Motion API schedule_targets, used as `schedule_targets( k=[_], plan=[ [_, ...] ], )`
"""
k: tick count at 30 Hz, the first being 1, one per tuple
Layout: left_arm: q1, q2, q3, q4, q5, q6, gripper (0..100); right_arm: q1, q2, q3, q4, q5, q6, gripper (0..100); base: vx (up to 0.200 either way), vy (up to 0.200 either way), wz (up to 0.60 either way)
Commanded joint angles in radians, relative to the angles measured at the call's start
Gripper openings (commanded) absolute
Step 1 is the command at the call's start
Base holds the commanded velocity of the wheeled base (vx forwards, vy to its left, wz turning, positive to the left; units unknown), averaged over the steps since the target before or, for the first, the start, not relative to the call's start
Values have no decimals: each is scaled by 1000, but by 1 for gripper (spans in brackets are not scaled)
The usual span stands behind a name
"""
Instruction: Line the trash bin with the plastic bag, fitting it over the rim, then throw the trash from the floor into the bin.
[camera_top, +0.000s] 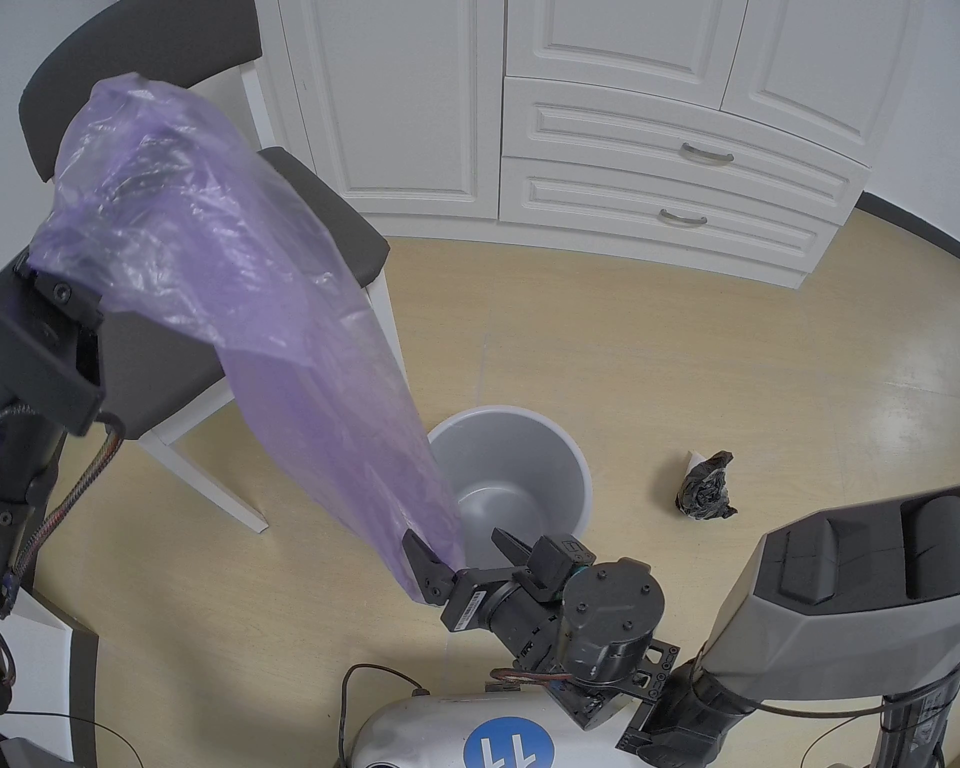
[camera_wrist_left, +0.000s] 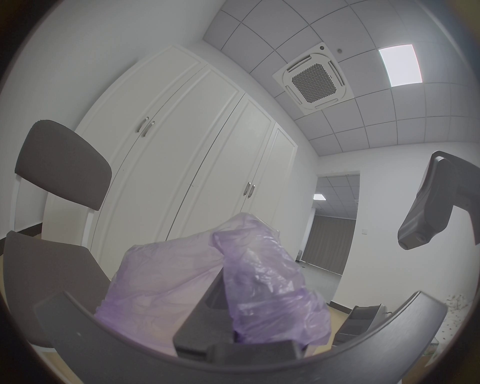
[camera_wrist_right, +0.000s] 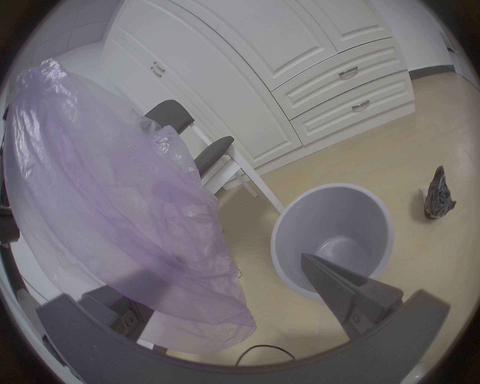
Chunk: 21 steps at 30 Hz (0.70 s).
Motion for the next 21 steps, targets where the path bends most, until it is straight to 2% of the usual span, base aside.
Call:
schedule_targets(
  k=[1, 9, 13, 21],
  plan=[
    [-14, 3, 2, 0, 1, 0, 0, 0, 38, -36, -18, -12, 24, 100, 0, 0, 0],
    [-14, 1, 3, 0, -1, 0, 0, -9, 41, -70, -18, -24, 24, 100, 0, 0, 0],
    [-14, 7, 3, 0, -1, 0, 0, -20, 16, -115, -18, -70, 13, 100, 0, 0, 0],
    [-20, 7, 5, 0, 1, 0, 0, -24, 31, -130, -18, -76, 13, 100, 0, 0, 0]
  ],
)
